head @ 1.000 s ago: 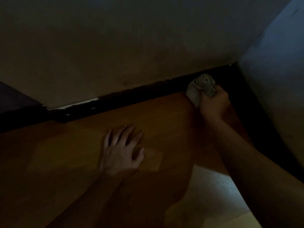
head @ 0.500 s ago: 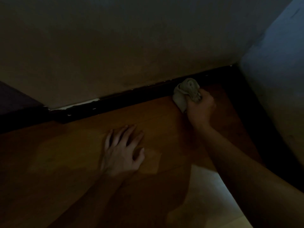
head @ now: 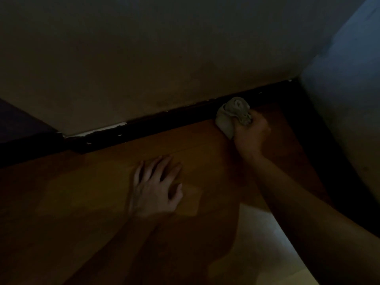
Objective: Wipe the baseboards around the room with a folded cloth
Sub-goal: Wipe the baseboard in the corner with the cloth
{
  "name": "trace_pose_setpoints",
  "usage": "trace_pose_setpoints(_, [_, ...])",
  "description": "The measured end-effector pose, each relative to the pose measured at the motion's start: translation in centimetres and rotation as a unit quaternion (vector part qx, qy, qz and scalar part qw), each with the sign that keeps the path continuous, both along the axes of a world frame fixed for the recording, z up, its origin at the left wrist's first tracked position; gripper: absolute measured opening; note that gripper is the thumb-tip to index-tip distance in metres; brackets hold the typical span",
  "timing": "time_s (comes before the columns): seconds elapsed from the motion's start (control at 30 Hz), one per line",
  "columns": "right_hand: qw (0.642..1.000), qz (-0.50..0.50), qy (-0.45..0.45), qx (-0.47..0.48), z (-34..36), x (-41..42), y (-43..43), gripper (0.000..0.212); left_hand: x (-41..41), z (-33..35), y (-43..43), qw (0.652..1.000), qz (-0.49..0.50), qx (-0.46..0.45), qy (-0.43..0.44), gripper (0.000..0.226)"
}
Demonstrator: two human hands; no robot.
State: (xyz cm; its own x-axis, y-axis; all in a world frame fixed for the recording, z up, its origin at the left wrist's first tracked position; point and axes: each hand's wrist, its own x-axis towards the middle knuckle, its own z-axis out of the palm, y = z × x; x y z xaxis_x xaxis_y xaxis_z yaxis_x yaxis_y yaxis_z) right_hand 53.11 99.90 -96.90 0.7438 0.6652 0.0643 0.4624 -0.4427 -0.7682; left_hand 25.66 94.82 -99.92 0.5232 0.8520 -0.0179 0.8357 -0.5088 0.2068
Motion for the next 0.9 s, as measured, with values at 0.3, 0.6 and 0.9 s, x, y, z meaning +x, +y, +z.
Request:
trace_pose_setpoints(0.3, [0.978, -0.202, 0.041, 0.008, 0.9, 4.6, 0.8, 0.028, 0.0, 0.0, 0.0, 1.0, 0.008, -0.02, 0.01, 0.055])
trace_pose_setpoints(0.6, [0.978, -0.197, 0.059, 0.016, 1.0, 5.4, 0.7, 0.026, 0.2, 0.6, -0.1, 0.999, 0.01, -0.044, 0.014, 0.057])
trace_pose_setpoints(0.9, [0.986, -0.16, 0.03, 0.016, 0.7, 4.7, 0.7, 0.022, 0.6, 1.3, 0.1, 0.998, 0.019, -0.059, 0.031, 0.056])
